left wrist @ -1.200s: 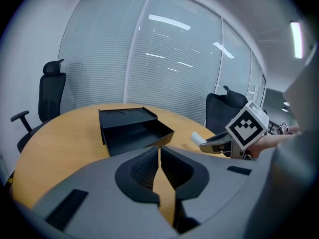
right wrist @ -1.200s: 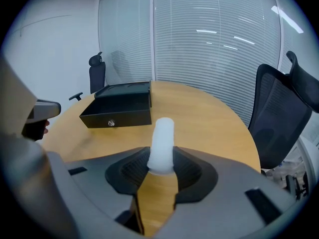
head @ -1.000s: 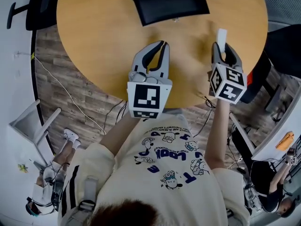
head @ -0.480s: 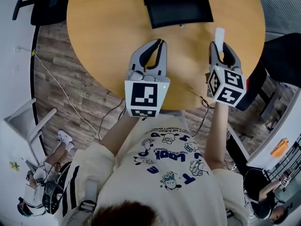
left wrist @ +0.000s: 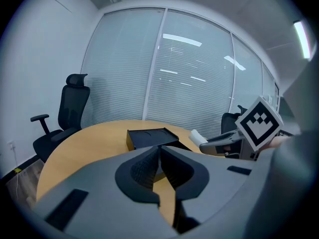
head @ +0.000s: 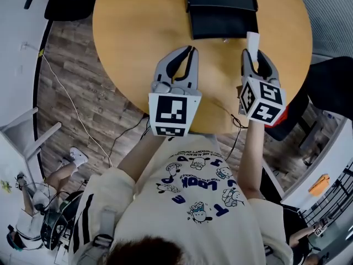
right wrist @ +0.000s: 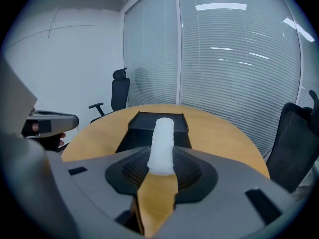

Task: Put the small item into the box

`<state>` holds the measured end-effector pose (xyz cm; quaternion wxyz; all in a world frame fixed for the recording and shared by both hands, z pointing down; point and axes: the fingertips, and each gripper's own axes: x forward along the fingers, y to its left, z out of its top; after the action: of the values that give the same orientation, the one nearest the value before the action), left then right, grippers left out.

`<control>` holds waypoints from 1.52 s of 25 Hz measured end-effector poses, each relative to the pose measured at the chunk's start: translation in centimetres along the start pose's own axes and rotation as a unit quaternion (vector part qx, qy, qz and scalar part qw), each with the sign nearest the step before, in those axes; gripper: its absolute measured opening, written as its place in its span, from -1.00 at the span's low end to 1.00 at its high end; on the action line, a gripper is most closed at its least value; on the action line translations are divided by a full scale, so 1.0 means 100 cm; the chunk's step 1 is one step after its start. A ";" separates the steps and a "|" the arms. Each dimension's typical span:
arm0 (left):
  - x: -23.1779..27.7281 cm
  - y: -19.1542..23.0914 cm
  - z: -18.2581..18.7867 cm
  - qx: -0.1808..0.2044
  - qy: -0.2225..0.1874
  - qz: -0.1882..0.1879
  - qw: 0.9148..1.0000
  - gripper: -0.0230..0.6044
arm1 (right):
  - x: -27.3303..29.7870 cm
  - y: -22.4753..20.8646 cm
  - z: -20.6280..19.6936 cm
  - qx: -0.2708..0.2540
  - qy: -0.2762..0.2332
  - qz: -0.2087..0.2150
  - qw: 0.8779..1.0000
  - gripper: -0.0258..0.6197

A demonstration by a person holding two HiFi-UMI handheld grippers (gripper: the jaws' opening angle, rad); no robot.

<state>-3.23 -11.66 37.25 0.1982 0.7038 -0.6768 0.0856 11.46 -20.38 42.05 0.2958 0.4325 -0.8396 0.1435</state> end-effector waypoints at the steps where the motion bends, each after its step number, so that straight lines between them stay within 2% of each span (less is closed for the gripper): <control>1: -0.001 0.003 0.001 -0.001 -0.001 0.002 1.000 -0.84 | 0.002 0.004 0.004 0.000 -0.002 0.003 1.000 -0.43; 9: -0.003 0.028 0.013 -0.009 -0.013 0.016 1.000 -0.84 | 0.018 0.033 0.032 0.008 -0.016 0.020 1.000 -0.43; 22: 0.000 0.051 0.021 -0.013 -0.017 0.028 0.999 -0.84 | 0.041 0.058 0.044 0.001 -0.010 0.034 0.999 -0.43; 38: 0.021 0.073 0.009 -0.028 0.002 0.040 0.999 -0.84 | 0.079 0.073 0.032 0.005 0.023 0.049 0.999 -0.43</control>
<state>-10.44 -14.00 38.46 0.2154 0.6703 -0.7060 0.0762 0.79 -22.71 44.55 0.3059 0.3892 -0.8517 0.1721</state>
